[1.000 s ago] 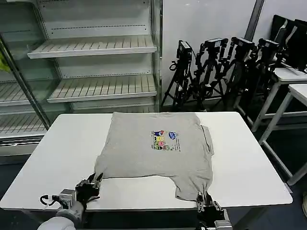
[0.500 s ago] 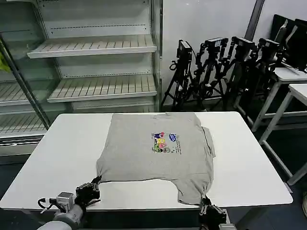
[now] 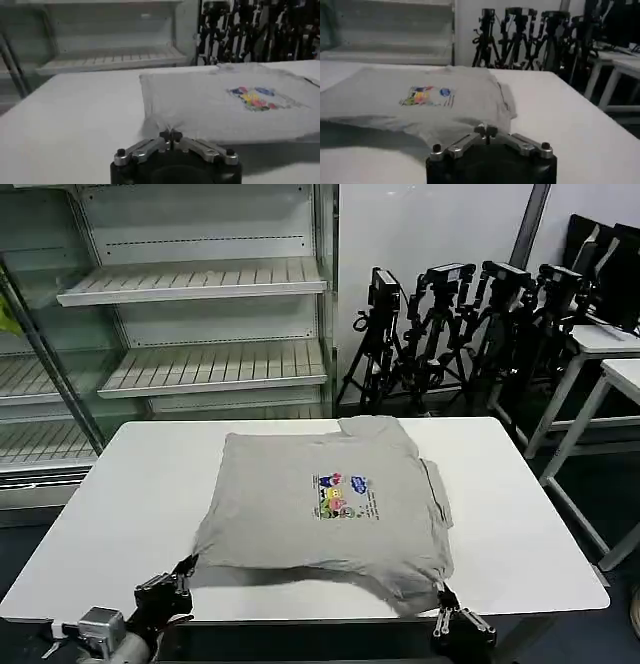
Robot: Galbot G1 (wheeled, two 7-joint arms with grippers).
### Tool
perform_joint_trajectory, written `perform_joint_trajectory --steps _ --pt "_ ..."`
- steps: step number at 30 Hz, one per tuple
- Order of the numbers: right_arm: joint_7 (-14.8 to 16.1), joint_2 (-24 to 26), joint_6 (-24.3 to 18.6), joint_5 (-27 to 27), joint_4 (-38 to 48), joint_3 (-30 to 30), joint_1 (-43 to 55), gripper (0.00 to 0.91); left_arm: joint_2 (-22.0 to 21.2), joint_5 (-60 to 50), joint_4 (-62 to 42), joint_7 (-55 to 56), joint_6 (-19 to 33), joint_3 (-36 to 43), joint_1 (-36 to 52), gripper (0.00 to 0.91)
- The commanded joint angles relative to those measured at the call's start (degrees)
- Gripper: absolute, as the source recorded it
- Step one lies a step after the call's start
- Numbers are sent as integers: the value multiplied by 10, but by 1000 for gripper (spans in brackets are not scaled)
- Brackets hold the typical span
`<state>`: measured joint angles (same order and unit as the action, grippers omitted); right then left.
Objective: Fold and organize the clothes.
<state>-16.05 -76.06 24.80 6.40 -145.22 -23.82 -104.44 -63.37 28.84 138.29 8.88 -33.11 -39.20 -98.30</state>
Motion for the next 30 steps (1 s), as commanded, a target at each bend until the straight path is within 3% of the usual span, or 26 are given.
perform_joint_trajectory --steps 1,11,18,30 --pt "-3 10 -5 45 38 -24 137 0 35 45 -32 15 1 -17 75 20" --pt "0 59 22 90 143 -11 278 0 68 37 -116 12 1 50 190 20" --pt "2 98 43 121 229 34 381 0 84 -2 -172 7 1 96 251 20" --pt "13 100 59 116 349 91 481 0 77 -52 -234 2 3 158 303 20"
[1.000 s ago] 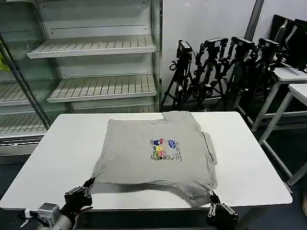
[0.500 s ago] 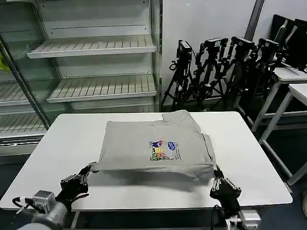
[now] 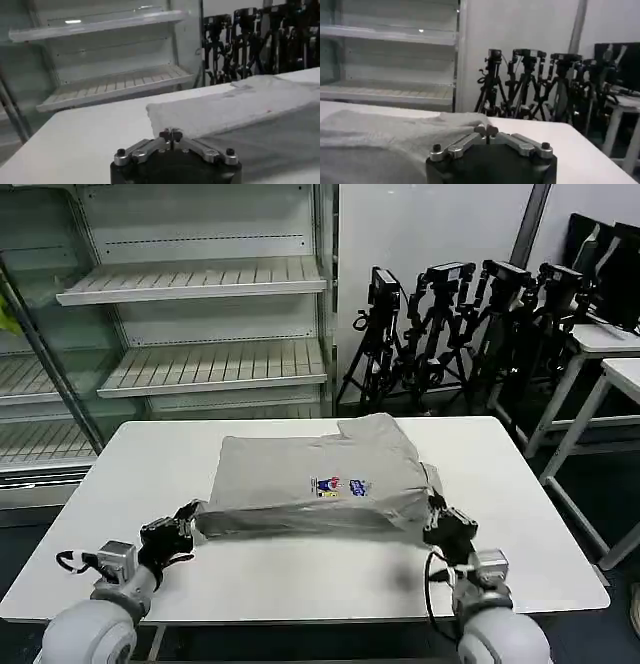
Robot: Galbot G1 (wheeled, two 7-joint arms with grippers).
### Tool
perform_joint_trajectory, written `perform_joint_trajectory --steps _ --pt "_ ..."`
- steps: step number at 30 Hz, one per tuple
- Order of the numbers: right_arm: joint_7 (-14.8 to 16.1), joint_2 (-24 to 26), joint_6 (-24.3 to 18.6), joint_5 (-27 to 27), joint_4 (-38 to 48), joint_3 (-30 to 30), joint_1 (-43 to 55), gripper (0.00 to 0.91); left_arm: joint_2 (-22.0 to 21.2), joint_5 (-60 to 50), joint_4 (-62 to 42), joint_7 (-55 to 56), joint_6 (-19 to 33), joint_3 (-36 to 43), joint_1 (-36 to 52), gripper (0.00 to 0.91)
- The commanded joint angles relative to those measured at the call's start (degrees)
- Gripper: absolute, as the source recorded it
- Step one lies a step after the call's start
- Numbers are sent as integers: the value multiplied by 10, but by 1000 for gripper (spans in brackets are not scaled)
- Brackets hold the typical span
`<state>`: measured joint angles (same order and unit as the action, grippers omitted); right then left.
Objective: Fold and organize the clothes.
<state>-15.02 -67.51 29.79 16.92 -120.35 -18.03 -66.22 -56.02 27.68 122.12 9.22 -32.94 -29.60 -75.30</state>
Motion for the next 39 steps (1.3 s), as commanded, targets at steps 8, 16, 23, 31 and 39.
perform_joint_trajectory --steps 8,16,23,31,39 --pt "5 1 9 -11 135 48 110 0 -4 -68 -100 -7 2 89 89 20" --pt "5 -15 18 -25 150 53 103 605 -17 -76 -107 -5 2 97 95 907" --pt "6 -24 -36 -41 112 32 47 907 -22 -73 -71 -2 5 71 63 907" --pt "35 -45 -39 -124 18 -53 -49 907 -52 -62 -36 0 5 33 -3 907" --pt "17 -62 33 -45 37 -77 -78 907 -64 -58 -60 2 3 42 0 907"
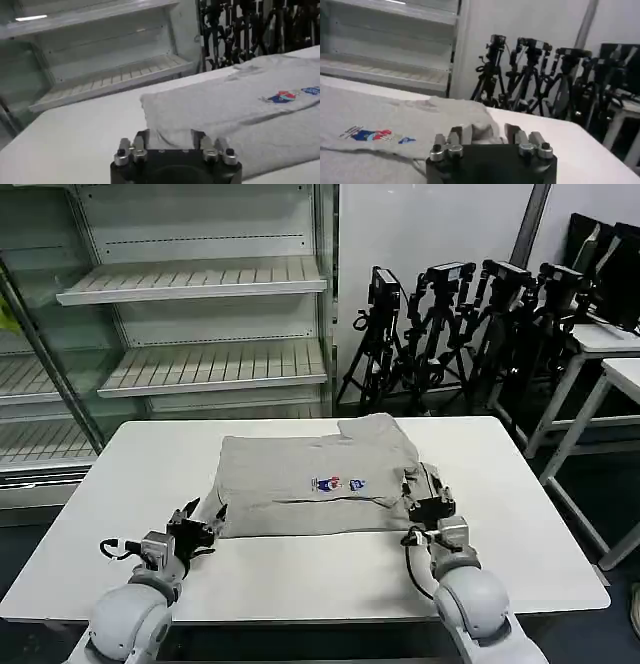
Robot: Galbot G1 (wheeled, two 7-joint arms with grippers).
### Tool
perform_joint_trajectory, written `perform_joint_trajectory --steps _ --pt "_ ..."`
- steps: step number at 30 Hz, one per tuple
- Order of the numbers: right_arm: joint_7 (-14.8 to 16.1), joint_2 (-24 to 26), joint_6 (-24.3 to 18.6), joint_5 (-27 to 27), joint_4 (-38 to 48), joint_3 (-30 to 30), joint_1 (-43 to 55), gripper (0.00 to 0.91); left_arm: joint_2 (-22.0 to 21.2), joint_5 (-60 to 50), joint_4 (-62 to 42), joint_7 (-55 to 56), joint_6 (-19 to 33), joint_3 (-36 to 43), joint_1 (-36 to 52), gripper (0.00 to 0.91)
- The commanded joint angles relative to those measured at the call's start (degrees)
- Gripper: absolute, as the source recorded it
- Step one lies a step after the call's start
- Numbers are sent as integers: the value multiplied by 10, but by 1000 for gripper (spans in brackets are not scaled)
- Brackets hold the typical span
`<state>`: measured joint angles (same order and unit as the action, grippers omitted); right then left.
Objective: Fold and organize the clothes.
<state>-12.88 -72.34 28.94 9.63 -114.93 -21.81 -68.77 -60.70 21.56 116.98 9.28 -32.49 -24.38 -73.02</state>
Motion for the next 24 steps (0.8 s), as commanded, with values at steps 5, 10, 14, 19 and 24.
perform_joint_trajectory --steps 5,10,14,19,24 --pt "-7 -13 43 29 3 -33 -55 907 -19 9 -25 0 0 -7 -21 393" --pt "-6 -11 42 47 23 -30 -52 0 -21 9 -31 -2 5 -3 -22 20" --pt "-7 -10 42 54 20 -25 -47 0 -21 10 -30 -3 5 -2 -20 20" --pt "-6 -7 42 62 22 -23 -45 0 -21 14 -28 -6 4 -1 -19 20" --pt "-8 -7 42 77 37 -19 -45 0 -22 17 -33 -7 5 0 -22 20"
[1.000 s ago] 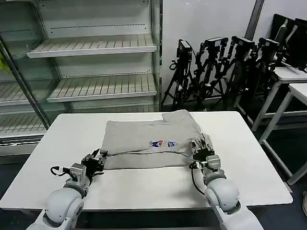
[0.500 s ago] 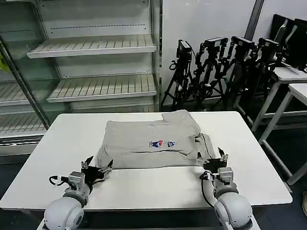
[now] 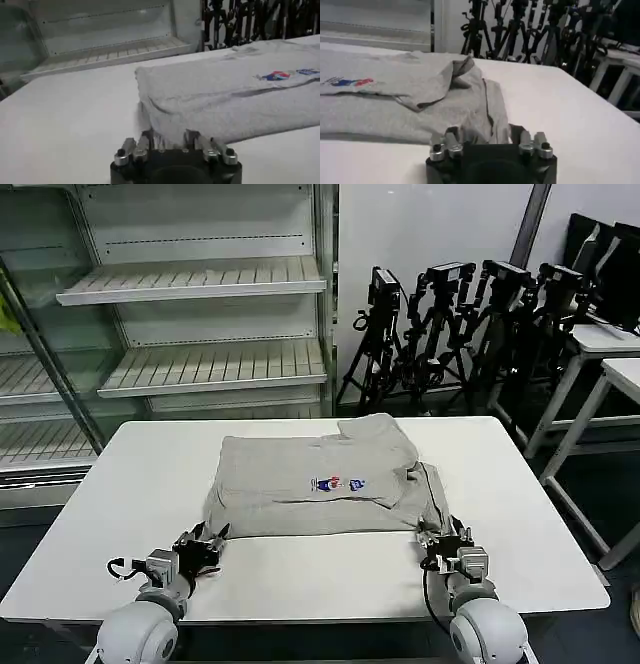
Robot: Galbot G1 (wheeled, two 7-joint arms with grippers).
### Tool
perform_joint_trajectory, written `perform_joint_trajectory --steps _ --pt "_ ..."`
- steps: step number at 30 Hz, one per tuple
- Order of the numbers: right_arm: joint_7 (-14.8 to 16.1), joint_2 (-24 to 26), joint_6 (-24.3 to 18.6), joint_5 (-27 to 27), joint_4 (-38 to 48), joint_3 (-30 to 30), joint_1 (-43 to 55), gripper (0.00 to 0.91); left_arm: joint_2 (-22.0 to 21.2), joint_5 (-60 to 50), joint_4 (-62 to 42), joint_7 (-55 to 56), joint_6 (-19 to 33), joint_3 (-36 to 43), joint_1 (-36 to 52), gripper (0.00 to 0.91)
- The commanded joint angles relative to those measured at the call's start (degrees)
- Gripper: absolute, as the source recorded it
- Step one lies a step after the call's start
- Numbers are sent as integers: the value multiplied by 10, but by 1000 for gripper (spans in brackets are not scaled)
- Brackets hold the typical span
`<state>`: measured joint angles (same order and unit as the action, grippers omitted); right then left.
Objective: Fold and organize the clothes.
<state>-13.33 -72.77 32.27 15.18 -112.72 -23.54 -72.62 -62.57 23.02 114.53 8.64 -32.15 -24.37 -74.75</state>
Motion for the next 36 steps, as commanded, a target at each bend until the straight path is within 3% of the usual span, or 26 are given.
perform_joint_trajectory --steps 1,13,19,24,25,26,27,28,36 --pt "-4 -3 8 23 16 -1 -7 0 -4 3 -8 -1 2 0 -5 20" --pt "-14 20 4 31 -124 -33 -111 0 -8 10 87 -1 -1 -24 -78 20" --pt "-10 34 -4 12 -222 -73 -235 0 -14 -12 185 4 1 -50 -182 20" --pt "-3 38 -8 -9 -268 -95 -321 0 -35 -50 245 11 13 -50 -326 20" --pt "-5 38 -3 -18 -272 -97 -327 242 -41 -56 253 13 11 -49 -337 30" --pt "1 38 4 -24 -273 -100 -328 816 -47 -61 260 18 3 -46 -345 171" --pt "2 39 4 -24 -274 -101 -327 907 -50 -61 264 23 0 -46 -347 786" --pt "3 40 5 -23 -275 -102 -322 907 -51 -61 266 25 -2 -46 -348 907" --pt "-11 54 -15 26 -299 -135 -256 907 -27 -60 299 27 -8 -75 -319 907"
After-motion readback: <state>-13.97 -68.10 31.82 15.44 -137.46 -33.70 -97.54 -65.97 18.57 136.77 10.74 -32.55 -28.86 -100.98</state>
